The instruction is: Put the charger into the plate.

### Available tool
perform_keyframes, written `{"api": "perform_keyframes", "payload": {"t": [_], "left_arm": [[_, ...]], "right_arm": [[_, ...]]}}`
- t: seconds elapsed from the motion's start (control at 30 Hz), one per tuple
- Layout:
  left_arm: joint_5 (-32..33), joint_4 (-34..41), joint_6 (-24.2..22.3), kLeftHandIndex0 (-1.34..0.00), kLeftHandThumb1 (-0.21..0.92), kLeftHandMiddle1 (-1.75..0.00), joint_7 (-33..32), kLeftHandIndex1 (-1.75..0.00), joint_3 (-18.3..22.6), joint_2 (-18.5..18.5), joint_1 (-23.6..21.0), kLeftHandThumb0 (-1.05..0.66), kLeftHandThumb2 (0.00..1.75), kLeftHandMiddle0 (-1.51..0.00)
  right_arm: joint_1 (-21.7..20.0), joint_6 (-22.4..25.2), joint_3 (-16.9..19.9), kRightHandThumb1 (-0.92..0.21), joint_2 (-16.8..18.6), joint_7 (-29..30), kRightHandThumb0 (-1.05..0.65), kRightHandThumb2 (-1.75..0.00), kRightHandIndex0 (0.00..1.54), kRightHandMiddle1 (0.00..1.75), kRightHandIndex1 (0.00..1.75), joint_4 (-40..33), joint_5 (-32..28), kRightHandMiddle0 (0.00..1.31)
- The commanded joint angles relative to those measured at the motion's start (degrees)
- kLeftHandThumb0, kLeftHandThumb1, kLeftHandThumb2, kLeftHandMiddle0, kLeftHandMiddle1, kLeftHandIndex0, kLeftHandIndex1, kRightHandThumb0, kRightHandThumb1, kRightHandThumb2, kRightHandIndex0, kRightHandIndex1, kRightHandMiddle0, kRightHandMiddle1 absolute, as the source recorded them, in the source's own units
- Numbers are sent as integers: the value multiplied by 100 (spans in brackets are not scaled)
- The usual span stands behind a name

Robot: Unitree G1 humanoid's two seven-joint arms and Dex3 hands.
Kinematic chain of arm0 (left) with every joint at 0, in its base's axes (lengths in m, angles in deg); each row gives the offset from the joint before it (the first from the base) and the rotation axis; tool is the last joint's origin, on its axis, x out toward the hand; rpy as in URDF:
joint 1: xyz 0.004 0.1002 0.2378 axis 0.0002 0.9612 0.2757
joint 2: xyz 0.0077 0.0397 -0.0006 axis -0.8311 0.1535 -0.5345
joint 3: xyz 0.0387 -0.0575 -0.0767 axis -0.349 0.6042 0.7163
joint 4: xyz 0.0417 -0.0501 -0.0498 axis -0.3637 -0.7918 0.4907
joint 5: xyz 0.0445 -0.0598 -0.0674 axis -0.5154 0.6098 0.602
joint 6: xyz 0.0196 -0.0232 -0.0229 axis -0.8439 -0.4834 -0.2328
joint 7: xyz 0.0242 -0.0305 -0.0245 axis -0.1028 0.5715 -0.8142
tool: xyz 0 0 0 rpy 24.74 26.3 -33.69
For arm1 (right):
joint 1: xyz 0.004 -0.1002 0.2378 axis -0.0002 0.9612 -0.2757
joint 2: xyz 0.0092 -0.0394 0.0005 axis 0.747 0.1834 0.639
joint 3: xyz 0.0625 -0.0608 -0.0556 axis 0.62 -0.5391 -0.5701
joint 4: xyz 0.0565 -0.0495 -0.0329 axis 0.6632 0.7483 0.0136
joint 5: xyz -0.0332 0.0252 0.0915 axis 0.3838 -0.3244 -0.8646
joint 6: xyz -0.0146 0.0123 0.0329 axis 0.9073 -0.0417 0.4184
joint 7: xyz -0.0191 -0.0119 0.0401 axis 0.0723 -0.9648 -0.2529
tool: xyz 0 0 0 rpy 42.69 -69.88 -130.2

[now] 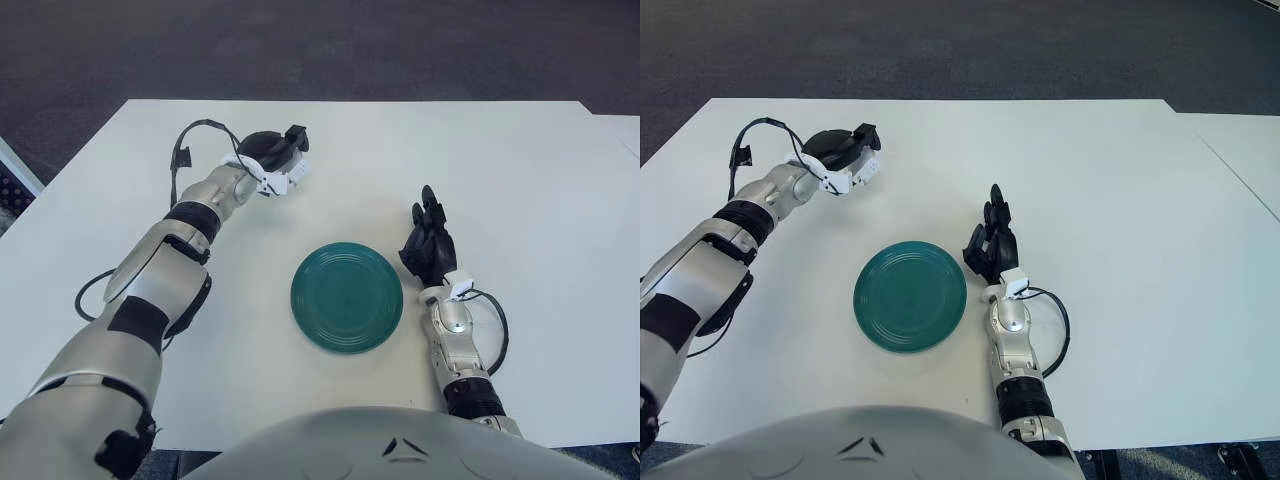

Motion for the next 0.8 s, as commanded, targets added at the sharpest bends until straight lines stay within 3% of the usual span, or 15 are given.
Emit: {"api": "perform_keyframes", "payload": {"t": [0.0, 0.13, 0.23, 0.3, 0.47, 0.57, 0.73, 0.77], "left_arm": [[243, 552, 238, -41, 30, -173, 337, -175, 298, -433, -102, 0, 135, -62], [373, 1196, 297, -43, 26, -174, 834, -175, 447, -653, -49, 0, 139, -64], [474, 2009, 28, -46, 23, -175, 1301, -175, 602, -782, 80, 0, 143, -67], [572, 2847, -381, -49, 18, -175, 1710, -175, 736, -789, 338, 0, 148, -70], [623, 3602, -834, -53, 13, -175, 2126, -175, 825, -736, 688, 0, 154, -73], [439, 4529, -1297, -52, 14, -175, 2402, -175, 751, -632, 1174, 0, 153, -73], [420, 5033, -1456, -50, 16, -174, 2684, -175, 698, -640, 1555, 0, 150, -72], [478, 5674, -1603, -50, 17, -174, 2929, -175, 724, -691, 1887, 0, 150, -71]], "right_arm": [[458, -3, 55, -92, 36, 28, -83, -101, 0, 1, 0, 1048, -47, 0], [446, -70, 65, -92, 57, 21, -81, -101, 0, 1, 0, 1124, -66, 0], [422, -153, 88, -92, 73, 12, -80, -101, 0, 0, 0, 1192, -95, 0], [422, -132, 100, -92, 101, -5, -78, -101, 0, 0, 0, 1215, -133, 0], [547, -20, 20, -92, 202, 64, -77, -102, 0, 0, 0, 1003, -88, 0], [596, 172, -34, -92, 257, 132, -77, -102, 0, 0, 0, 802, -59, 0], [581, 312, -34, -92, 250, 105, -77, -102, 0, 0, 0, 793, -115, 0], [558, 335, -12, -92, 246, 101, -77, -102, 0, 0, 0, 825, -141, 0]]}}
